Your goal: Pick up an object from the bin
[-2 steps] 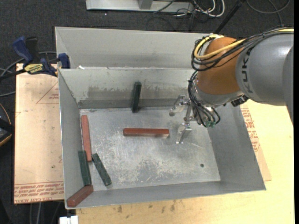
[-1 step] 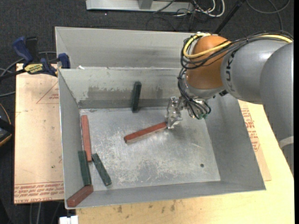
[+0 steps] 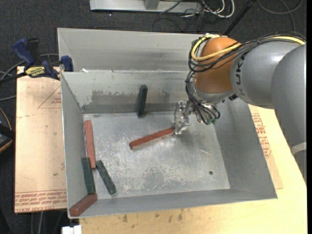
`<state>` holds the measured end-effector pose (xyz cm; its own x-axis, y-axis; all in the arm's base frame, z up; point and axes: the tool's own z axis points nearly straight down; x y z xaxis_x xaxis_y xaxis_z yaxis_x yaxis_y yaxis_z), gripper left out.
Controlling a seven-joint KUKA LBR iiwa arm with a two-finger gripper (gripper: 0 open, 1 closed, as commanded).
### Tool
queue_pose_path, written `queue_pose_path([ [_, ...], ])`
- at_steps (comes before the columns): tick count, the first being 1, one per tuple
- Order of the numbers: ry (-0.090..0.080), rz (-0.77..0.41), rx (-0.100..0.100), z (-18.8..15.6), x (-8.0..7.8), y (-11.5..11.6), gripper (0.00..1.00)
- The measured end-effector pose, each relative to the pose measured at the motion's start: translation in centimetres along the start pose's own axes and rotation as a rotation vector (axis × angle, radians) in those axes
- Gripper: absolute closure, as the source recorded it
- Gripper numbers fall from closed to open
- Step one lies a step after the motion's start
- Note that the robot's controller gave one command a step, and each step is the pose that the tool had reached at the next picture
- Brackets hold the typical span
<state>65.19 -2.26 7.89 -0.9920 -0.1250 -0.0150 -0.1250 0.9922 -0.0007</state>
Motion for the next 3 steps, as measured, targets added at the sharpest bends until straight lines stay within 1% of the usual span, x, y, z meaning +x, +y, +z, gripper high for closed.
queue_pose_path([
  [1,0.000,-0.120,0.002,0.13,3.85,1.18,0.00],
  [2,-0.004,-0.122,0.002,-0.06,3.68,1.26,1.00],
  [3,0.000,-0.123,0.000,0.17,3.81,1.31,0.00],
])
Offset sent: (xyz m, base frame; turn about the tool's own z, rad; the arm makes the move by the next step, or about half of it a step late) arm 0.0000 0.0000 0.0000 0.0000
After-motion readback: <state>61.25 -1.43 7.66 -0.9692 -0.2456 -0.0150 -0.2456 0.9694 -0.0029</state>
